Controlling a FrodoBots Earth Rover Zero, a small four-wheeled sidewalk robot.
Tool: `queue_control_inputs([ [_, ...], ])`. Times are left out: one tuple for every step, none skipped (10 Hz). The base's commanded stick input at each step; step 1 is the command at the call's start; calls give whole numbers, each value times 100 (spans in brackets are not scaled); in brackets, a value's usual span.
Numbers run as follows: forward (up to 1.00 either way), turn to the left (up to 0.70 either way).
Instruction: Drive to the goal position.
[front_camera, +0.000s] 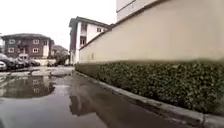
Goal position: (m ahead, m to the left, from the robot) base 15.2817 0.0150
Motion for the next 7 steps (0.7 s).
queue_control_inputs([
  [70,32],
  [70,24],
  [70,16],
  [70,8],
  [70,0],
  [23,58],
  [0,70],
])
